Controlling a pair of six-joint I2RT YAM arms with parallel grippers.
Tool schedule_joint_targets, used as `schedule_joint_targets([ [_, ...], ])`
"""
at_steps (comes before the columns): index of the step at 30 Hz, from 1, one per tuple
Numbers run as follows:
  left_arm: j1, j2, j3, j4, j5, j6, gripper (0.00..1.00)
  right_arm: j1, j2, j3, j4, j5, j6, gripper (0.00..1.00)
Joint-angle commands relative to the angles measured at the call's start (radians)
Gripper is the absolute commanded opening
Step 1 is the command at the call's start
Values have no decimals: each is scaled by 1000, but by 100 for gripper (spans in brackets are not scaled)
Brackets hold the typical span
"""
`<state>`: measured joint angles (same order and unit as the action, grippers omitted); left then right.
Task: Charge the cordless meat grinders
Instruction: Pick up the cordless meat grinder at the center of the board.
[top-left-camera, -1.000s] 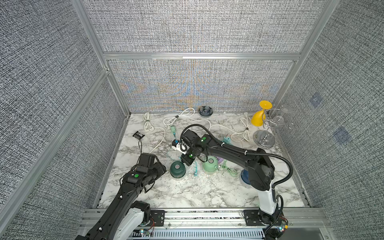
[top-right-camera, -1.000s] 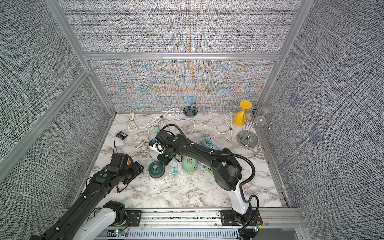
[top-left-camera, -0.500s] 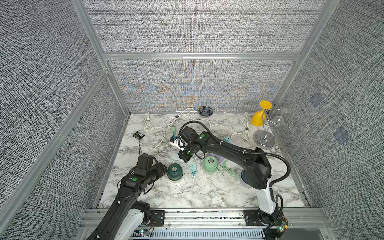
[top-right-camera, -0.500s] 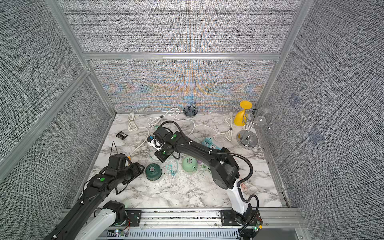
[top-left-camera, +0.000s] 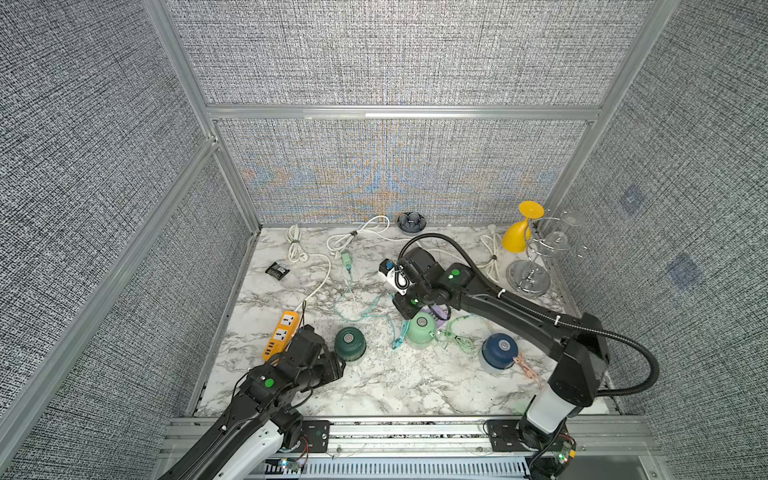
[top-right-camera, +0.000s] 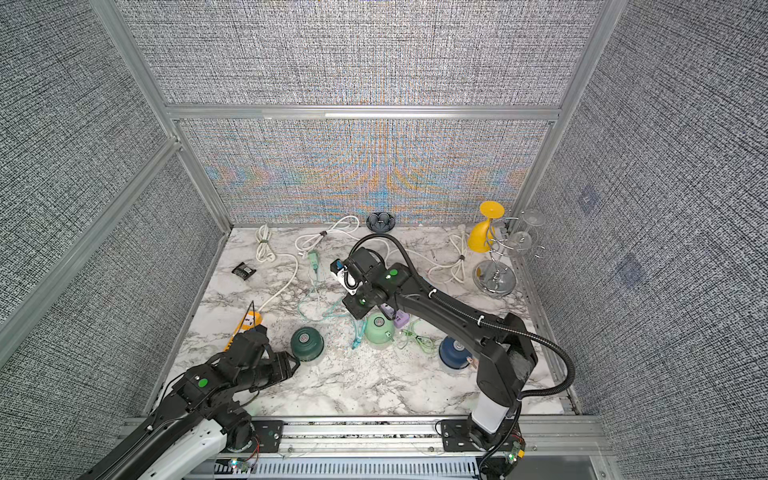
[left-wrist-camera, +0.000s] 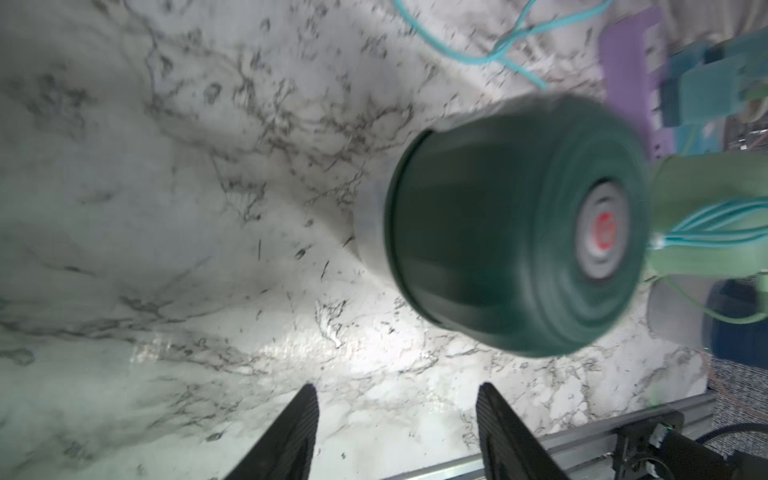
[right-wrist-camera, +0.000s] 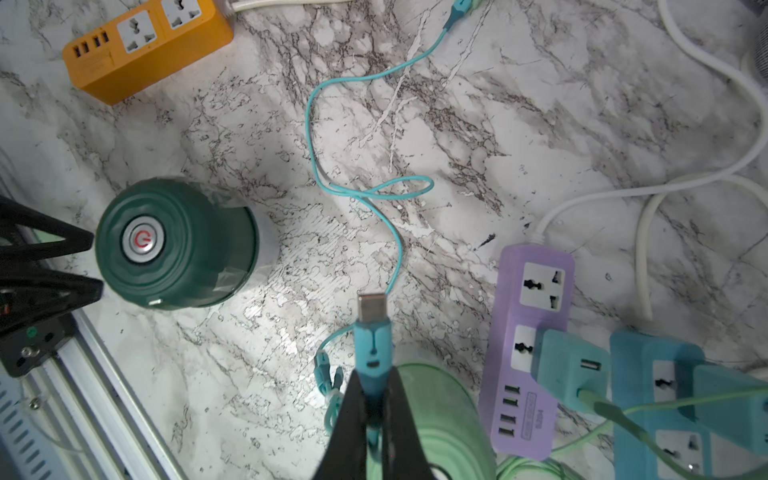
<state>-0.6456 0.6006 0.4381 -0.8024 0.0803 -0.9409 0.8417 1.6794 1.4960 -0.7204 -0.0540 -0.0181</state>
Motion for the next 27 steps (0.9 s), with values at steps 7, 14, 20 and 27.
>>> schedule_joint_targets([
  [7, -25, 134, -1, 203, -21, -30, 64, 1, -58, -76, 41, -4, 51, 0],
  [14, -38, 222, -11, 292, 14, 9, 65, 1, -86, -121, 55, -2, 60, 0],
  [20, -127, 196, -72, 319, -37, 23, 67, 2, -97, -144, 67, -9, 61, 0],
  [27, -299, 76, -149, 405, -331, 106, 99, 0, -85, -138, 83, -18, 63, 0],
])
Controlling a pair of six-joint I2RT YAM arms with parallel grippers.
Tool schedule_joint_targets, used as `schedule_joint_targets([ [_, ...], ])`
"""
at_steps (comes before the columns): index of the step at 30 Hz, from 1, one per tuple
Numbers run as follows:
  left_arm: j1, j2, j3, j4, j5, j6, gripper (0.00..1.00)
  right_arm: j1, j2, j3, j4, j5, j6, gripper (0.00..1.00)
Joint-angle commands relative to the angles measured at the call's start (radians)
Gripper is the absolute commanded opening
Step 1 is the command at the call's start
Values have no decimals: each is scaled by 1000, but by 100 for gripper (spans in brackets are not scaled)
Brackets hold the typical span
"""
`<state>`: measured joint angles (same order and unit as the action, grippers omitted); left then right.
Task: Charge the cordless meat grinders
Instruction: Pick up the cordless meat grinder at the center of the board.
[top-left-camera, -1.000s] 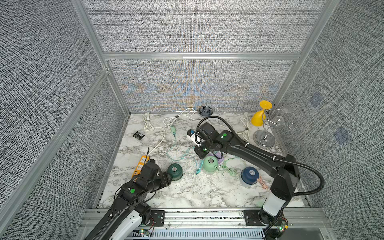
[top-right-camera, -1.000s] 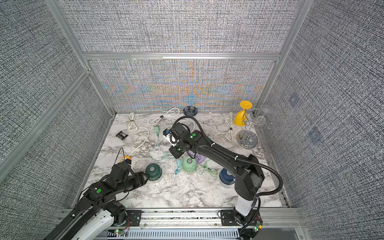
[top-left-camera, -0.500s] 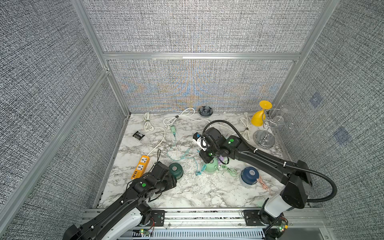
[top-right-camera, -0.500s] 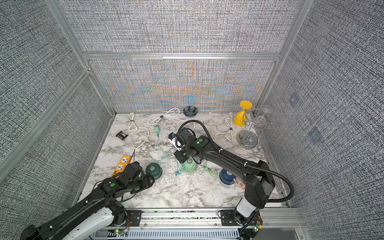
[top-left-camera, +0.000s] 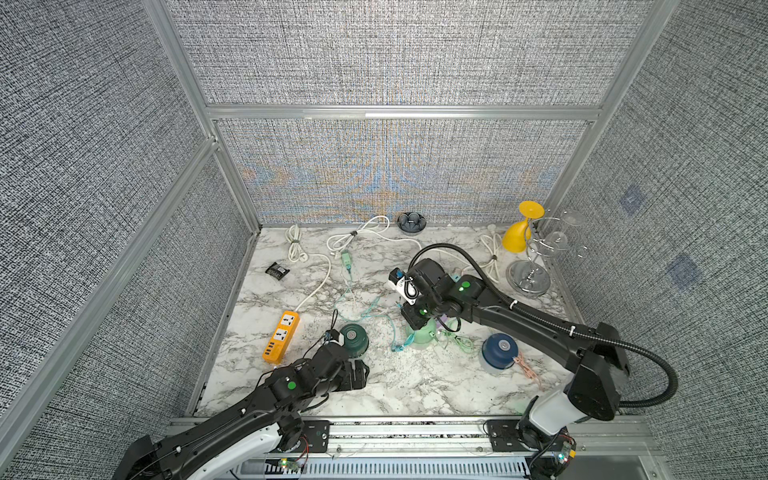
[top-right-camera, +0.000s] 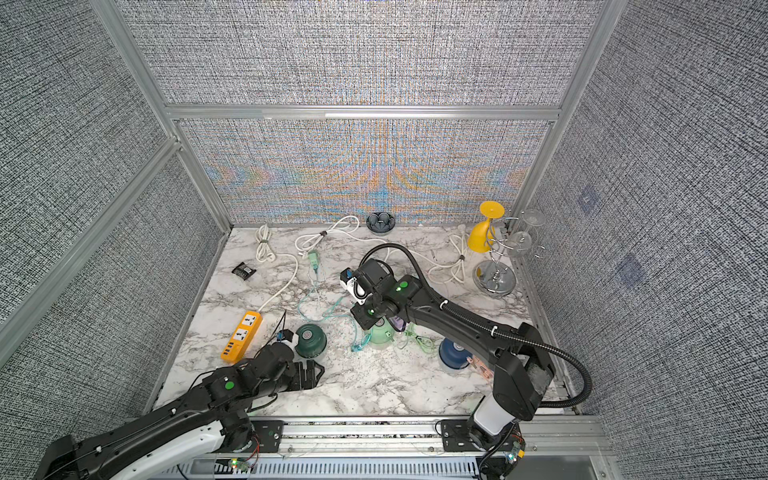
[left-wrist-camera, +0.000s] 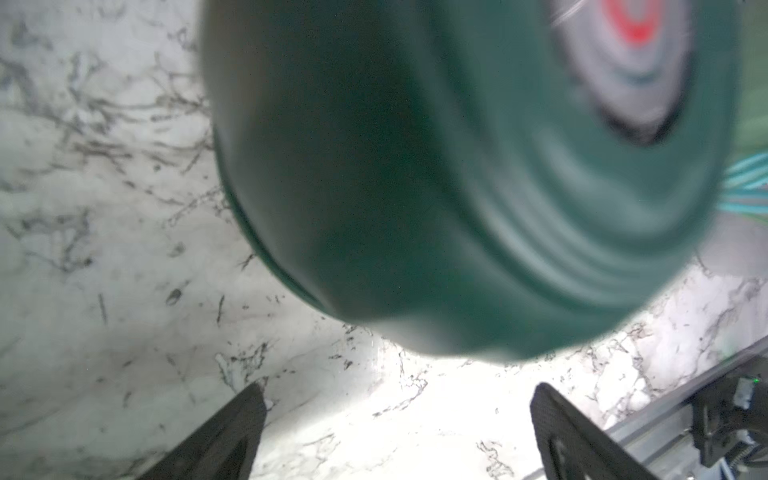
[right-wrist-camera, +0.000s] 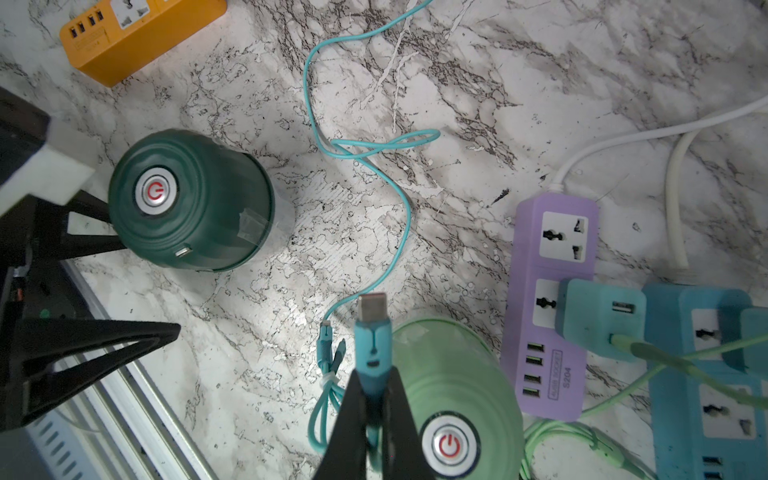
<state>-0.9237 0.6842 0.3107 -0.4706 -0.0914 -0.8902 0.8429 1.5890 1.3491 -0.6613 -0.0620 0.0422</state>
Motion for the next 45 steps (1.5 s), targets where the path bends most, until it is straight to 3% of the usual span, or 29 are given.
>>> schedule_joint_targets([
  [1, -22, 1, -37, 112, -172, 71, 99, -1, 8, 13, 23, -9, 1, 0],
  [5, -47, 70, -96, 293, -221, 157, 99, -1, 10, 22, 19, -11, -4, 0],
  [12, -132, 96, -169, 561, -428, 346, 99, -2, 17, 35, 2, -7, -20, 0],
  [21, -133, -25, -251, 616, -512, 475, 99, -8, 21, 58, -12, -13, -30, 0],
  [45, -132, 444, -137, 854, -588, 468, 99, -15, 41, 79, -14, -38, -34, 0],
])
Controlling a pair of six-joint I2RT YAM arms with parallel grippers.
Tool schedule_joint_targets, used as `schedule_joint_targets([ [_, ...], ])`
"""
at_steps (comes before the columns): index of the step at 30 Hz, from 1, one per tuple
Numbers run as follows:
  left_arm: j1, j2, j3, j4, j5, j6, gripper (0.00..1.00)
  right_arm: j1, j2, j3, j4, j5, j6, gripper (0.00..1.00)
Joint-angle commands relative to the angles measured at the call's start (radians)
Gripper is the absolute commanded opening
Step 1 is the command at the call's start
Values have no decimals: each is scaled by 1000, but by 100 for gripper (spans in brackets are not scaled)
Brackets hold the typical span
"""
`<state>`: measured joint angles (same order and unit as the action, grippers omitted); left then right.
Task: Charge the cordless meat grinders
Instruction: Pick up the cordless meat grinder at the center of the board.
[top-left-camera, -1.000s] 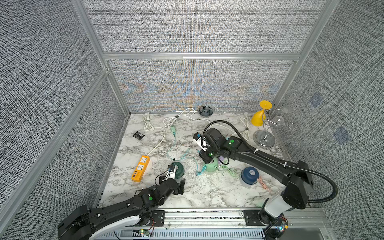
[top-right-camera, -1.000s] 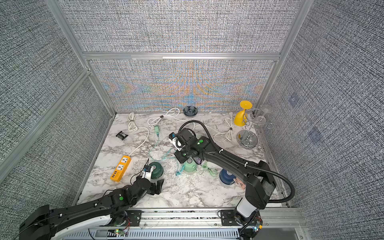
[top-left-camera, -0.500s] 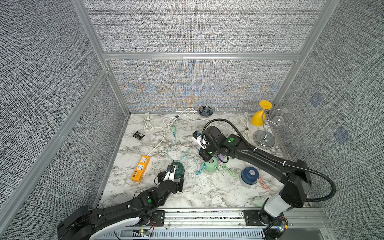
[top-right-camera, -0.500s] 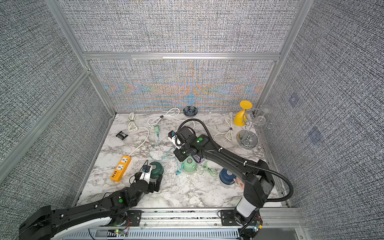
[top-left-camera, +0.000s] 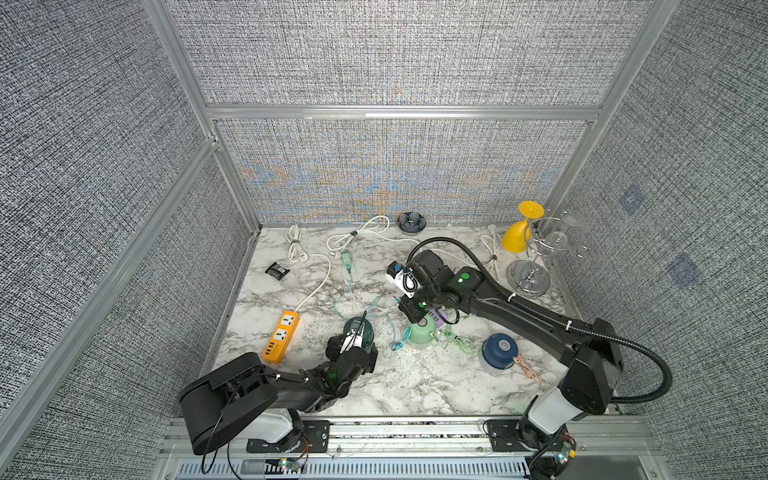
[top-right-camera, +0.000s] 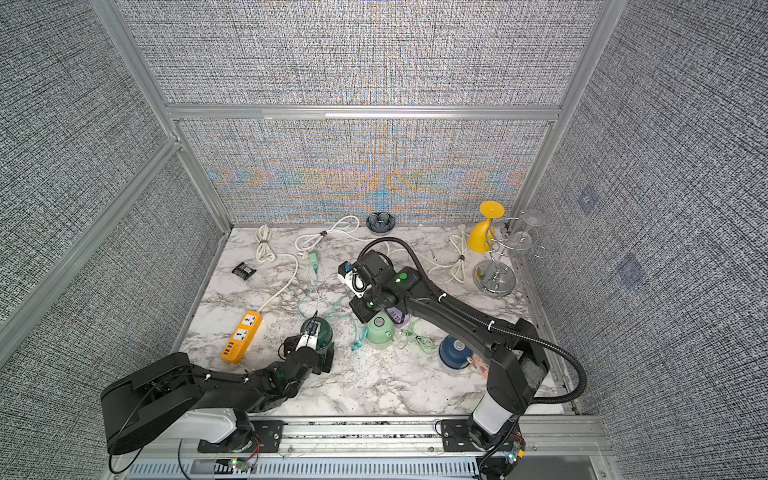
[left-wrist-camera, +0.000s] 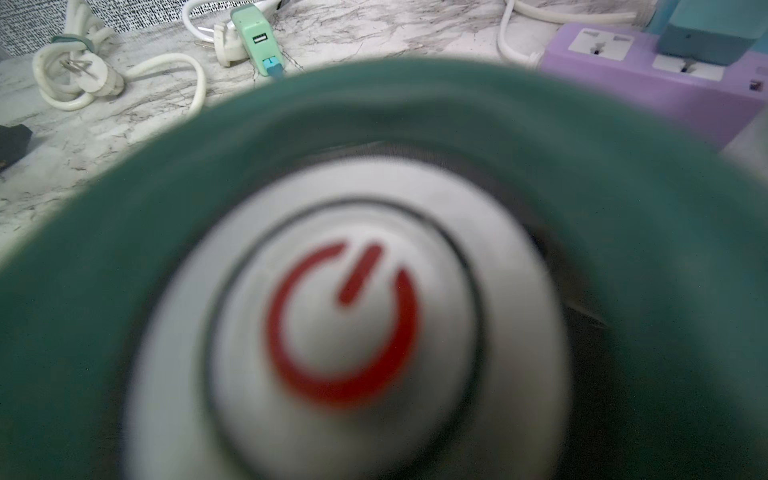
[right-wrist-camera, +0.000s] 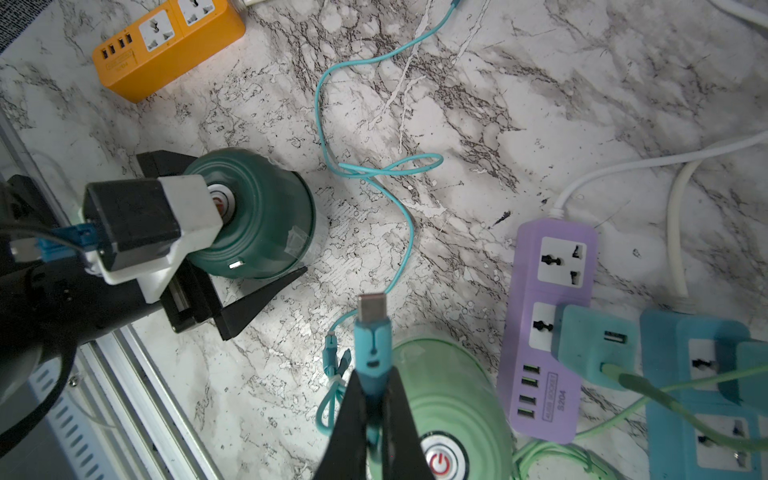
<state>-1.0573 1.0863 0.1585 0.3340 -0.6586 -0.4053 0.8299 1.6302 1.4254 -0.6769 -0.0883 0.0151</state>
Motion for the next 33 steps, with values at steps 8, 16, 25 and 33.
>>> schedule_joint_targets([
  [8, 5, 184, 38, 94, -62, -81, 99, -3, -9, -3, -8, -13, -9, 0],
  [16, 16, 227, 0, 155, -48, -103, 99, -9, -17, -11, -7, -17, -10, 0],
  [25, 20, 176, -60, 235, 40, -44, 99, -9, -7, -3, -14, -27, -9, 0],
  [33, 20, 36, -74, 160, 162, -57, 99, -11, -9, -9, -8, -28, -7, 0],
])
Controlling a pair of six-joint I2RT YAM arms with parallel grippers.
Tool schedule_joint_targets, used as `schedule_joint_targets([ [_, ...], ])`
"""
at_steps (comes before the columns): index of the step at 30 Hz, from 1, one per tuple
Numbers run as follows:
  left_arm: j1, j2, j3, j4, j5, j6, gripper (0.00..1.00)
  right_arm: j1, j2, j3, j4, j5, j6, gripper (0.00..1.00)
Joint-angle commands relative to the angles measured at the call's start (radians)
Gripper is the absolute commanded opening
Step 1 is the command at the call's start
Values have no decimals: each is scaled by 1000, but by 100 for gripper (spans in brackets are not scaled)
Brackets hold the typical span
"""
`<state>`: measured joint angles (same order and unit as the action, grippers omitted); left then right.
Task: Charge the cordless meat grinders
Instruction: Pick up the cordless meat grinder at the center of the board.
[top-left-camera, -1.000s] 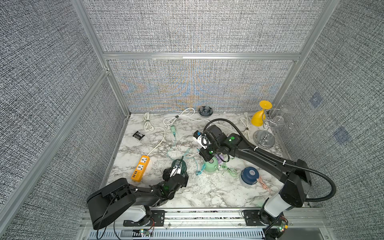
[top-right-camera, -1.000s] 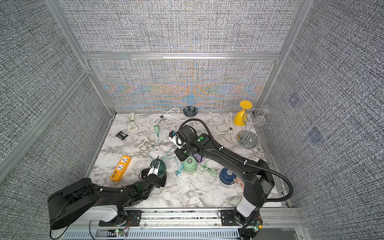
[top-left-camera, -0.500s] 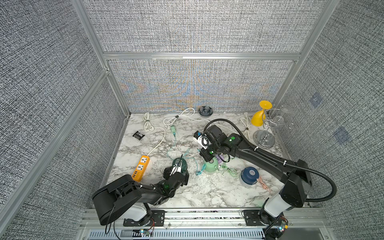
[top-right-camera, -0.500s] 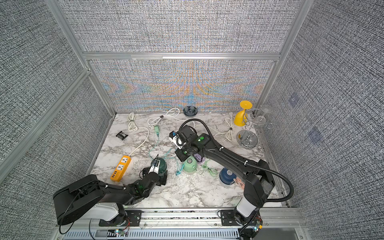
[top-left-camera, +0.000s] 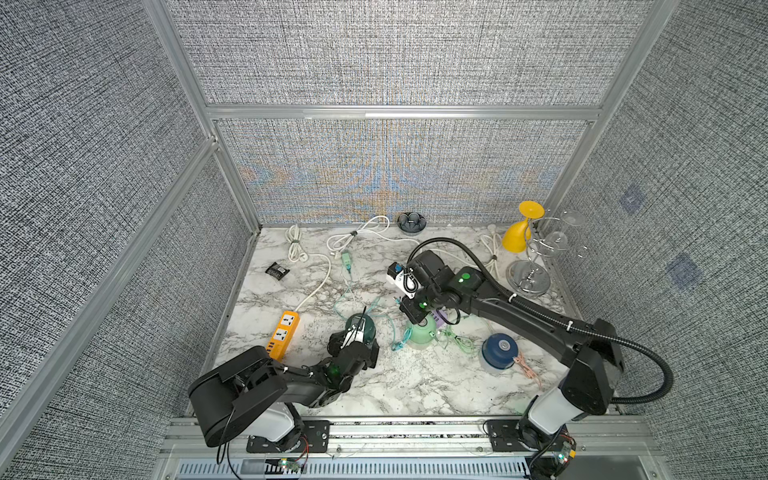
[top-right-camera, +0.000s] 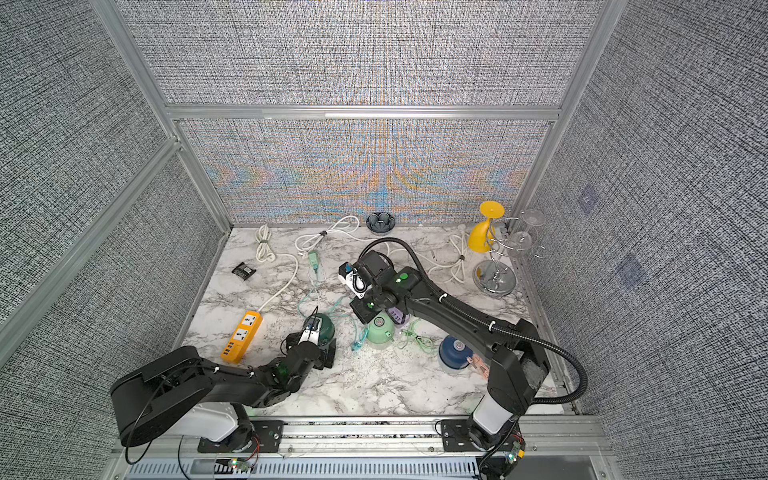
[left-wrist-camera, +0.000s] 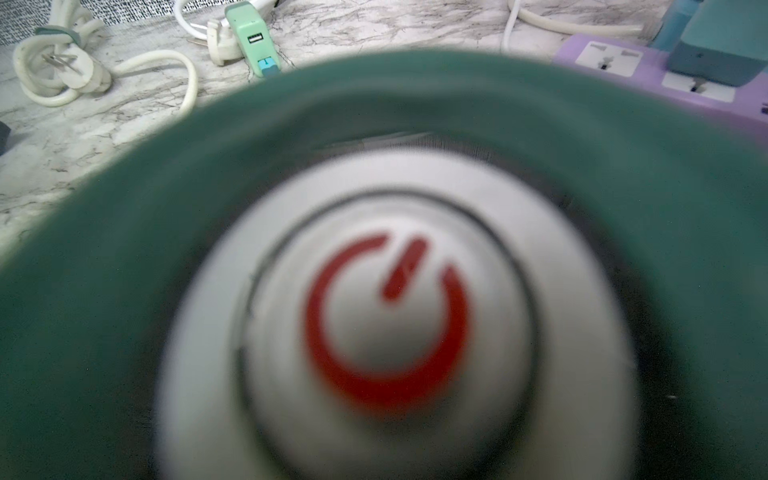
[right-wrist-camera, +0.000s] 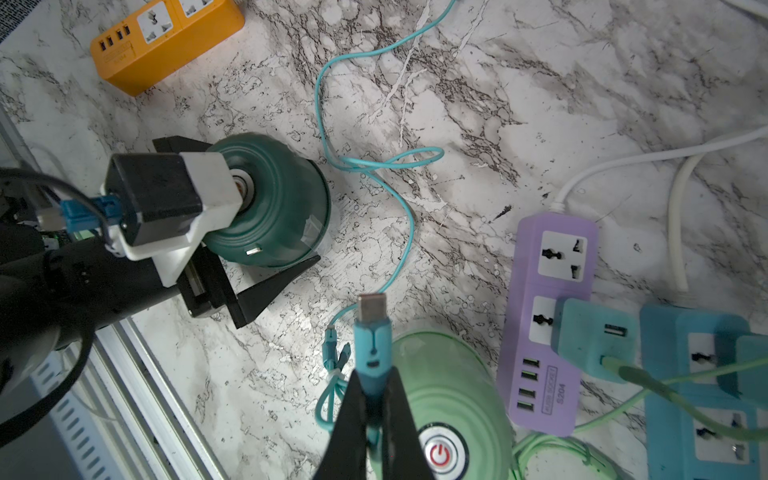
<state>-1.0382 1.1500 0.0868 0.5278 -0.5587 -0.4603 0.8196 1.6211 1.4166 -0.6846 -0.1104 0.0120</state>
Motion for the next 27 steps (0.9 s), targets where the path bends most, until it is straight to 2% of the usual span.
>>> schedule_joint_targets([
  [1, 0, -37, 3, -48, 71, -2, 99, 0, 1, -2, 0, -5, -4, 0],
  [7, 1, -29, 22, -83, 76, -1, 99, -3, -2, -3, 0, -8, -10, 0],
  [11, 1, 55, 39, -100, 2, 11, 99, -5, -7, -11, 5, -11, -10, 0],
  [16, 1, 142, 79, -33, -37, 23, 99, -7, -14, -15, 0, -10, -9, 0],
  [27, 13, 118, 73, -3, -84, 91, 99, -10, 3, 8, -10, -17, -10, 0],
])
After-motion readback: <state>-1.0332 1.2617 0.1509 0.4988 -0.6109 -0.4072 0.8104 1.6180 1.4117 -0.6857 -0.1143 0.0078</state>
